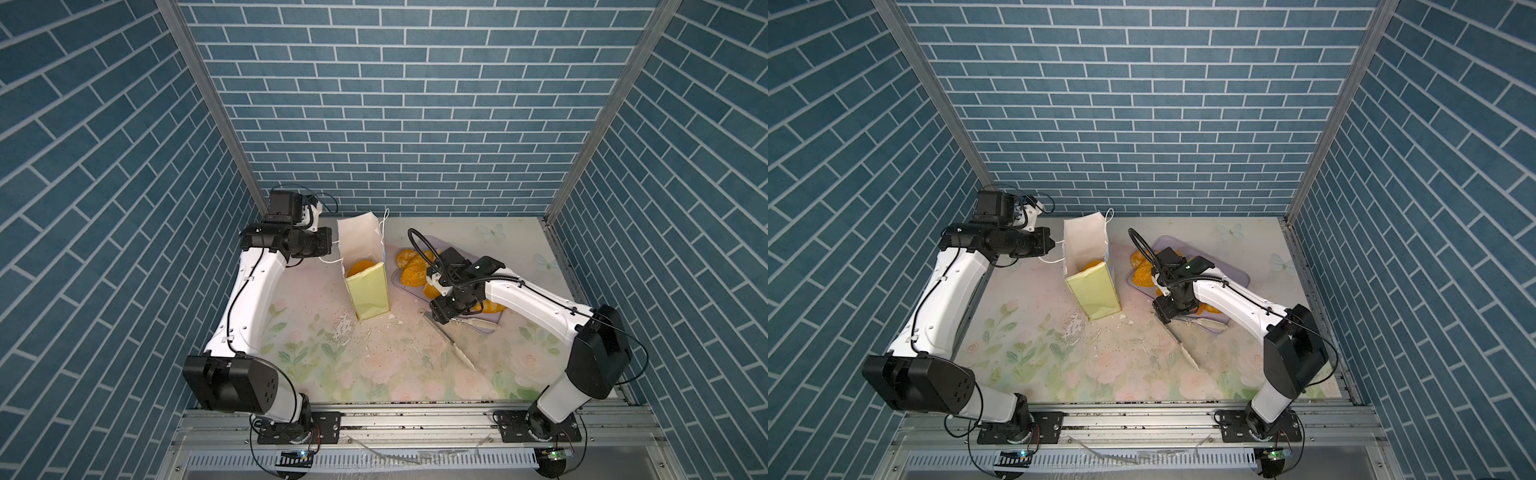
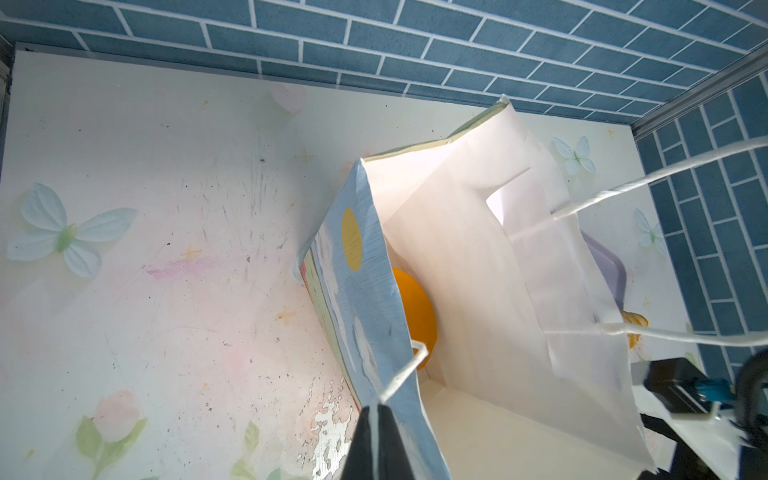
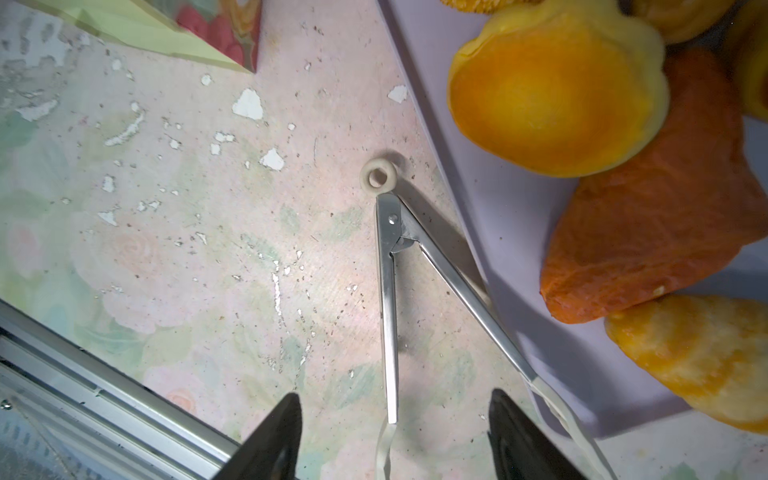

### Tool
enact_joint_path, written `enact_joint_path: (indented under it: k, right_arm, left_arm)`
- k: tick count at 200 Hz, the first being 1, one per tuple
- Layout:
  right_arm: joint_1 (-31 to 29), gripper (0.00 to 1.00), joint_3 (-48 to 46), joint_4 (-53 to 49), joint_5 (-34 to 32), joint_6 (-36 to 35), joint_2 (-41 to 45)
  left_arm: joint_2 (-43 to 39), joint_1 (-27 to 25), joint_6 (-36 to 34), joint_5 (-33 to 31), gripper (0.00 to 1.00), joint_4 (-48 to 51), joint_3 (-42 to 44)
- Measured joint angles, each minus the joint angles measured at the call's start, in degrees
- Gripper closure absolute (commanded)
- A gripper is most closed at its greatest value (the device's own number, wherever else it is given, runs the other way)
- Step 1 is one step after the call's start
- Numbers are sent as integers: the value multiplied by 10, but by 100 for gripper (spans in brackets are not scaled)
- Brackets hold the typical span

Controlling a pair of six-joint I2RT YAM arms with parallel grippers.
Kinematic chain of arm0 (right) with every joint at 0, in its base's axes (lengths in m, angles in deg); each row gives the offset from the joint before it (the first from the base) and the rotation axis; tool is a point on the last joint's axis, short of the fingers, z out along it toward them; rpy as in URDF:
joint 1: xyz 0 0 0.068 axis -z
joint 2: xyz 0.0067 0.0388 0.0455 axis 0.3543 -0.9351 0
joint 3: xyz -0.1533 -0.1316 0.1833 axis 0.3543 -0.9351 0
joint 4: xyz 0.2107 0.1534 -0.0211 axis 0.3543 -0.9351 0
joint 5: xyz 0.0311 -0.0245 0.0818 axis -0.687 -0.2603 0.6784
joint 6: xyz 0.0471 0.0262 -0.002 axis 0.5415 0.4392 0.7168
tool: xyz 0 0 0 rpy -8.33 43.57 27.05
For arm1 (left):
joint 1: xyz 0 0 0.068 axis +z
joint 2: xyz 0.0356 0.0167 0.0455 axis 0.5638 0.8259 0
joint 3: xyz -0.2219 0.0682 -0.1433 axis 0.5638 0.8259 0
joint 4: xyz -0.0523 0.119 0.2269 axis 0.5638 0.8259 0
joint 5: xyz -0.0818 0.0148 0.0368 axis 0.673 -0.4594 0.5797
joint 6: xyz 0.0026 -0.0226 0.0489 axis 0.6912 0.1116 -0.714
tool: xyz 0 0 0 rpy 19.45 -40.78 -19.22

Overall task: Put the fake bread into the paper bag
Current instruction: 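Lower the right gripper onto the silver tongs on the table and grasp them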

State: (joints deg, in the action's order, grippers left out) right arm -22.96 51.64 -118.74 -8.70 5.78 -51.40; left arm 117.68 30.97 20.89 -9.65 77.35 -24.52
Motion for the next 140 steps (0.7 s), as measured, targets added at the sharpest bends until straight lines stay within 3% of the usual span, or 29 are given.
enact_joint_path:
  k: [140]
  right_arm:
    - [5,22,-2,45,0,-85,-103]
  left_arm:
    - [-9,16,0,4,99,0,0]
